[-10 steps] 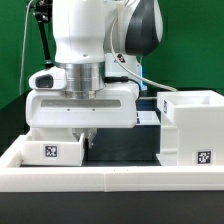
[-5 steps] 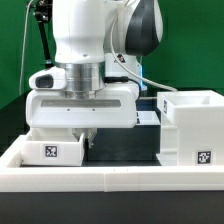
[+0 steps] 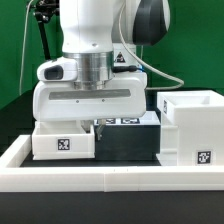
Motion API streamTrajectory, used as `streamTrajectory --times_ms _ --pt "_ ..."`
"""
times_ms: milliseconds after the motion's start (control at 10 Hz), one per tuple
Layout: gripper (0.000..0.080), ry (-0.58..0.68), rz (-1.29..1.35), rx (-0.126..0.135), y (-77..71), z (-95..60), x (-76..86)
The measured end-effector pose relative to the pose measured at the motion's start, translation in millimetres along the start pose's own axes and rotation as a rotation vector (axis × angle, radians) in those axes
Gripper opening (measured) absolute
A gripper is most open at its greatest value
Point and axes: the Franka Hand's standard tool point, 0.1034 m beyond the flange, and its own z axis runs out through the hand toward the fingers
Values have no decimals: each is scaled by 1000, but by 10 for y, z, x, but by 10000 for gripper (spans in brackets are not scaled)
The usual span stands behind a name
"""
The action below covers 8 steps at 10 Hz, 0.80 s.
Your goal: Assemble drawer
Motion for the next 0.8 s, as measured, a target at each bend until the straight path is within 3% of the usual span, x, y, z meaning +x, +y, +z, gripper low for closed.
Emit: streamTrajectory --times_ms 600,800 --pt "42 -26 -644 -13 -55 27 86" --pt "42 -31 -735 -14 -30 35 66"
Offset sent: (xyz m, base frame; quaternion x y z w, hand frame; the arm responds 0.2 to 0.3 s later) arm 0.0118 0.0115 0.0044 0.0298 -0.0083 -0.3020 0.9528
